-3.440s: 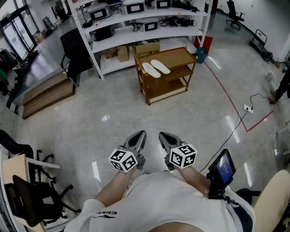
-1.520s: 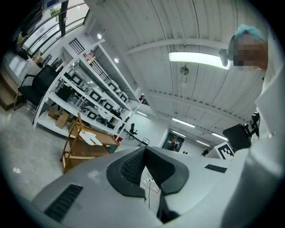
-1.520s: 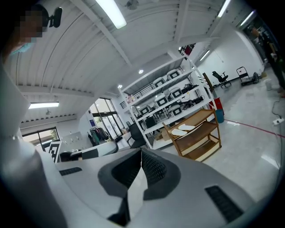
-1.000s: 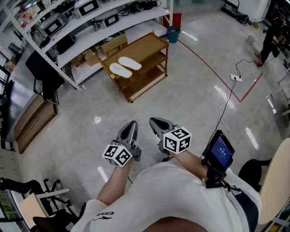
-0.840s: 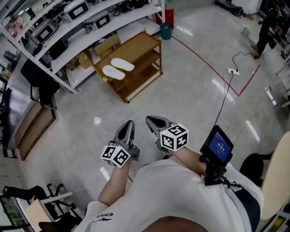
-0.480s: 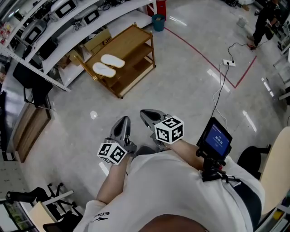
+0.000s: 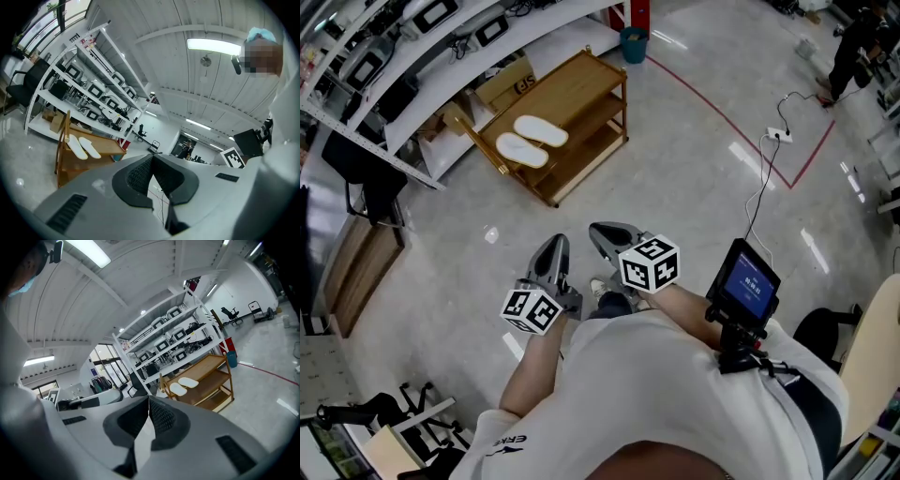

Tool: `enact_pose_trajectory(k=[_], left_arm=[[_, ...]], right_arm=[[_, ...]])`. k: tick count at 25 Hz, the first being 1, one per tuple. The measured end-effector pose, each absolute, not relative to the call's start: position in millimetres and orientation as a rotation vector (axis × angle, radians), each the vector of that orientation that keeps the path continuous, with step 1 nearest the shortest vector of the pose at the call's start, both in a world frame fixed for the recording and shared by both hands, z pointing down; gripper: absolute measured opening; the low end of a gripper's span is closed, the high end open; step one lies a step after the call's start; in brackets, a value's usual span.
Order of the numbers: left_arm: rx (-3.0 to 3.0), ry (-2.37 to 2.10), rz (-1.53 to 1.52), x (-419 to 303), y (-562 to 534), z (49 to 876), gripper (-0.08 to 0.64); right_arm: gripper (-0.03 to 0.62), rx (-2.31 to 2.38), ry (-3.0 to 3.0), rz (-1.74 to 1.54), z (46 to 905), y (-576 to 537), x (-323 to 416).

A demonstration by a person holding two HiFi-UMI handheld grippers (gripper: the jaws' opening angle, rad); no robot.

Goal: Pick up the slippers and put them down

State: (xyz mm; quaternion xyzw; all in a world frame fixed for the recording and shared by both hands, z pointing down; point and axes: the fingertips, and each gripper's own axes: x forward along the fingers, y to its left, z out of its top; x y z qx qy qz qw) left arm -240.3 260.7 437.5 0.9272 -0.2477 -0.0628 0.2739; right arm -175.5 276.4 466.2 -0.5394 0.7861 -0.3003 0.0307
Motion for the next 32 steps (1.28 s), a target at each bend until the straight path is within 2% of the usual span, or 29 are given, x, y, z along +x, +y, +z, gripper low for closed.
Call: enact_pose_trajectory(k=[7,32], left_arm=[[2.492,-0.642,-0.175,-246,178,439,0.005],[2.426,-0.704,-0.215,-269,91,461,0.005]], right_arm=[[0.006,-1.696,2.395,-0.92,465,198,-179],[0.006,-1.688,2.42,-0.955,477,107,-194]])
